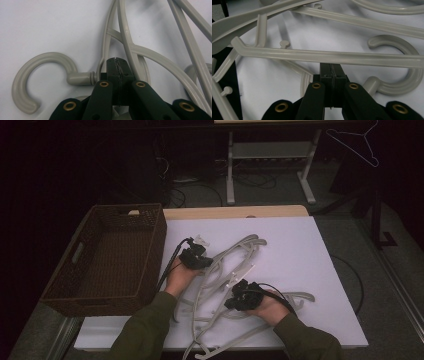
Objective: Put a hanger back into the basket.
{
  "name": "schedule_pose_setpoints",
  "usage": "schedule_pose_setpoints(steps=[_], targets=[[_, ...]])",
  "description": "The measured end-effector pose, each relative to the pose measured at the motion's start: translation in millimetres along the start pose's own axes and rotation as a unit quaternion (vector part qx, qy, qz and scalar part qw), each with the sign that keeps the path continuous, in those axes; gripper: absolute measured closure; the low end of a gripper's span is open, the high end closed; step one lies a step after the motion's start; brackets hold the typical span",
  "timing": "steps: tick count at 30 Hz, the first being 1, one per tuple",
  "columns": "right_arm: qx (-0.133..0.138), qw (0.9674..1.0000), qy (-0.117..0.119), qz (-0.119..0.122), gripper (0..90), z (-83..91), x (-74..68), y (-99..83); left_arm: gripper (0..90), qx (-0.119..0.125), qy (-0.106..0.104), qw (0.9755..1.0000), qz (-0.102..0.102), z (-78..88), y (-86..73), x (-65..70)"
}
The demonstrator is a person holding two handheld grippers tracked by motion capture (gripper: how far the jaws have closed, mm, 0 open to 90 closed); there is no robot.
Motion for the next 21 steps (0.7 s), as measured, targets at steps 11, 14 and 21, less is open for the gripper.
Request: schedule_pose_setpoints(steps=[11,14,21], targets=[[0.036,0.9977,-0.024,-0.052,68.2,27.5,11.1,-12.5,55.5,0.052,0.009,0.9981,0.030,45.6,-7.2,4.6],[0.070,0.9933,-0.049,-0.078,42.1,45.1,19.1,-22.8,47.1,0.048,0.000,0.9982,0.036,61.4,-21.2,13.4],[0.122,0.9792,-0.131,-0.096,14.8,68.9,26.7,-39.8,37.6,0.035,-0.019,0.9986,0.034,73.3,-40.9,28.6]])
Point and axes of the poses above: each handheld gripper's, and its own axes: z roughly backward along the jaws, y roughly out of its top, x roughly to its right, the point moved 1 cm from there along -z, roughly forward along the jaws, and after that the axes turned 3 degrees about y, right-handed, at the moved point
